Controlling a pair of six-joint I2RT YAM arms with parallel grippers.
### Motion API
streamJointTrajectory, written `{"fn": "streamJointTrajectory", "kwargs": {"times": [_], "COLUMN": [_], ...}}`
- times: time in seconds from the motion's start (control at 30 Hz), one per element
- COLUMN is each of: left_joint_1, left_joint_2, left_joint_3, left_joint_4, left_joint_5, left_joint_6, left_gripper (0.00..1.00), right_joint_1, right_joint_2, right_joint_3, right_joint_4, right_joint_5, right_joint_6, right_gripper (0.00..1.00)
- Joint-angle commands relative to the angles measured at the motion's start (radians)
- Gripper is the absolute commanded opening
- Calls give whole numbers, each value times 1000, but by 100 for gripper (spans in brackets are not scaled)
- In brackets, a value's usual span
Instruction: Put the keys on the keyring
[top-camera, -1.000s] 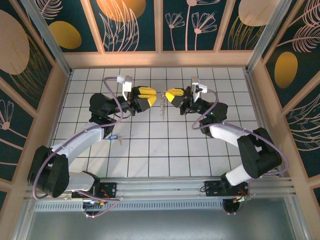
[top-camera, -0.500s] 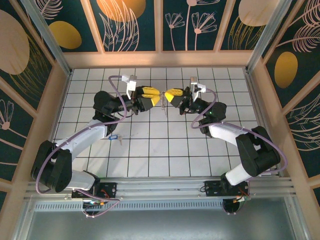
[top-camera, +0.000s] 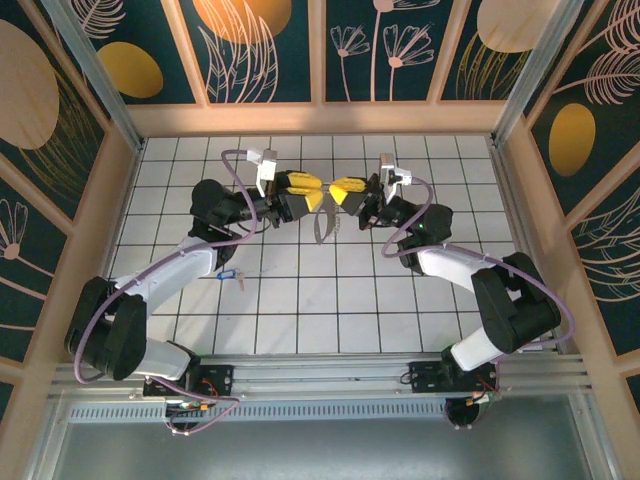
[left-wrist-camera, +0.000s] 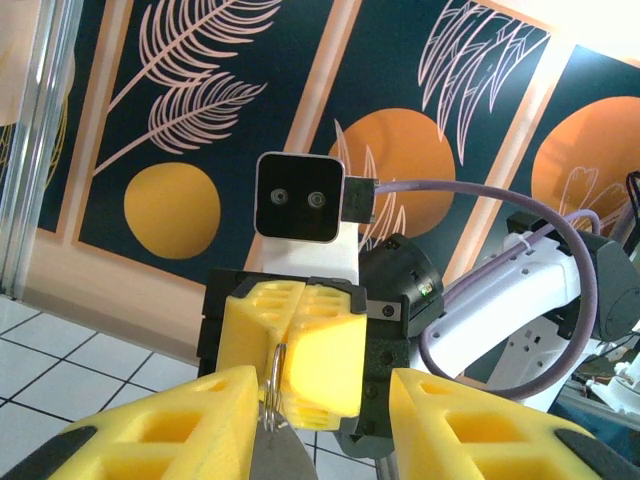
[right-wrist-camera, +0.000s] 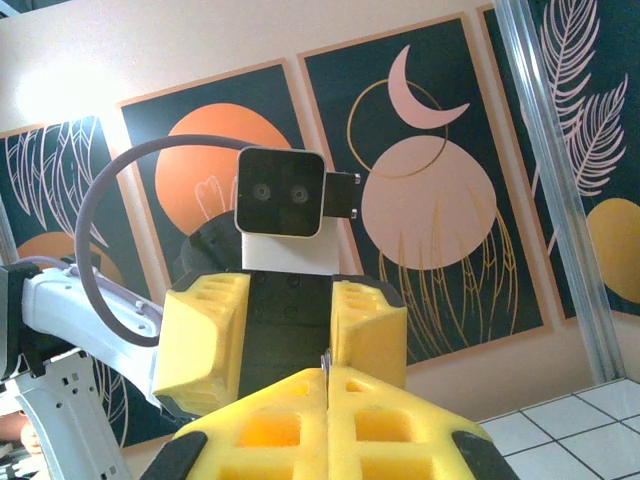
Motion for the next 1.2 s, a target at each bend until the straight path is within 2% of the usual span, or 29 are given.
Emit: {"fn": "streamJointTrajectory", "kwargs": {"times": [0.0,0.23,0.37,0.47,0.53,0.6,0.73,0.97,1.17], "left_joint_1": [-10,-15,-15,-16,-15,-15,-15,-20,-31], "left_joint_2": [12,22,20,13,11,11,21,33,36], "left_joint_3": [36,42,39,26,22,21,29,37,51], "left_joint_4": [5,-2,-24,-39,-44,-47,-48,-52,-100], "left_joint_5": [-5,-6,-17,-52,-62,-70,-65,-54,-47], "left_joint_6": [20,30,46,63,67,71,71,73,107], "left_gripper": [39,32,32,38,38,35,22,24,19], "right_joint_1": [8,10,10,10,10,10,10,10,12], "right_joint_2": [-2,-4,-8,-15,-17,-24,-28,-24,-20], "right_joint_3": [32,31,26,20,17,14,13,16,16], "right_joint_4": [116,113,111,104,98,92,89,86,84], "right_joint_5": [-24,-25,-23,-20,-21,-21,-22,-25,-24], "right_joint_6": [12,7,3,-3,-6,-11,-13,-12,-14], "right_gripper": [0,0,0,0,0,0,0,0,0]}}
